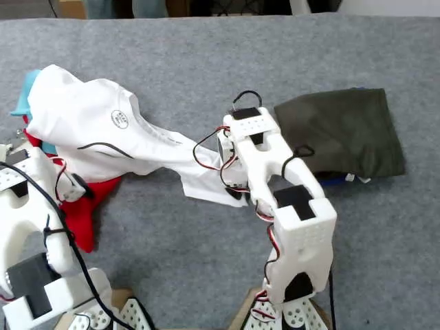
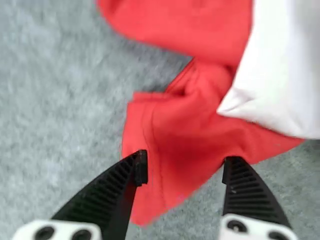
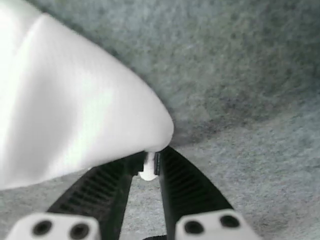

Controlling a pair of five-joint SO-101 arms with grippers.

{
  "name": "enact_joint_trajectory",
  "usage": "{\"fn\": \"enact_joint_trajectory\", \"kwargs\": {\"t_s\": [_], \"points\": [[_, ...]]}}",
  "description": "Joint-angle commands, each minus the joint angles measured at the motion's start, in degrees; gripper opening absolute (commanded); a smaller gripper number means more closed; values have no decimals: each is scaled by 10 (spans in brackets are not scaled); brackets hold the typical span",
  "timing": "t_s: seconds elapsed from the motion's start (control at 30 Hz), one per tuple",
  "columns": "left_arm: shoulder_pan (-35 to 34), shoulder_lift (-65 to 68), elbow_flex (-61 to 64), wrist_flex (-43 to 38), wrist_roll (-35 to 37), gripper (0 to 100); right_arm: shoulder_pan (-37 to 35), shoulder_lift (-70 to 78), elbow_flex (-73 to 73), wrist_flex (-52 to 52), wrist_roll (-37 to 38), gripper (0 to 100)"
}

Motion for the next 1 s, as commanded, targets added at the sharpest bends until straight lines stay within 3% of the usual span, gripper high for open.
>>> {"fn": "enact_joint_trajectory", "kwargs": {"t_s": [0.0, 0.13, 0.33, 0.63, 0.97], "points": [[-19, -3, -13, -53, 39, 261, -7, -109, -5, 20, 25, 15], [-50, 31, -58, -38, 55, 261, 15, -255, -15, 42, 47, 15], [-95, 76, -154, 4, 55, 261, 127, -460, -108, 47, 61, 15], [-93, 241, -298, -29, 59, 256, 304, -567, -254, -45, 11, 14], [-72, 396, -655, 239, 59, 258, 328, -575, -338, -58, 4, 14]]}}
